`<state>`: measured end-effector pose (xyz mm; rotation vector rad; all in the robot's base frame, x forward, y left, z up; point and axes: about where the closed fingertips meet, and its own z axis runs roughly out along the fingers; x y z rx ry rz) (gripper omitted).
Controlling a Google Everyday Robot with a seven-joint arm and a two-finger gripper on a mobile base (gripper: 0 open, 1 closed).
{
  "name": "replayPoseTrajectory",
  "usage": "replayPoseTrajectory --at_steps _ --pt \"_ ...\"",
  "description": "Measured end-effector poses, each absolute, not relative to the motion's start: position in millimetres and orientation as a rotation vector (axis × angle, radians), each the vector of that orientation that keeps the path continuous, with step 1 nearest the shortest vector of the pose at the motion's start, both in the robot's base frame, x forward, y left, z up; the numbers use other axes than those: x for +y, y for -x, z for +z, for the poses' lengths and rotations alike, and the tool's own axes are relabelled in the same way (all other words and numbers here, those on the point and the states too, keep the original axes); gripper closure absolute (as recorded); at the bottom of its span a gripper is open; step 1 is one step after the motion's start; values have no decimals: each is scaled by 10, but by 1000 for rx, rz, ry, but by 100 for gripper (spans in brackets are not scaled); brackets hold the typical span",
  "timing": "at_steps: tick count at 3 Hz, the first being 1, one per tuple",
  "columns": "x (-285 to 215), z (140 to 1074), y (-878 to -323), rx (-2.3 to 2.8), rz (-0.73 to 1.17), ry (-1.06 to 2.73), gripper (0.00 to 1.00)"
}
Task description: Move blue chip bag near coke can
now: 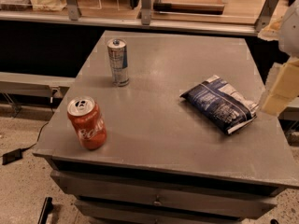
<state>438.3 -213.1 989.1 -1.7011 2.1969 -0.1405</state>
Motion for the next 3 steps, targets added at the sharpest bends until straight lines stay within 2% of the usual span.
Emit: replayPoseTrajectory --at_steps 2,3 --pt "-2145 9751 -4471 2222 -143 1714 0" --pt "-2322 9496 -4635 2302 -128 1695 0"
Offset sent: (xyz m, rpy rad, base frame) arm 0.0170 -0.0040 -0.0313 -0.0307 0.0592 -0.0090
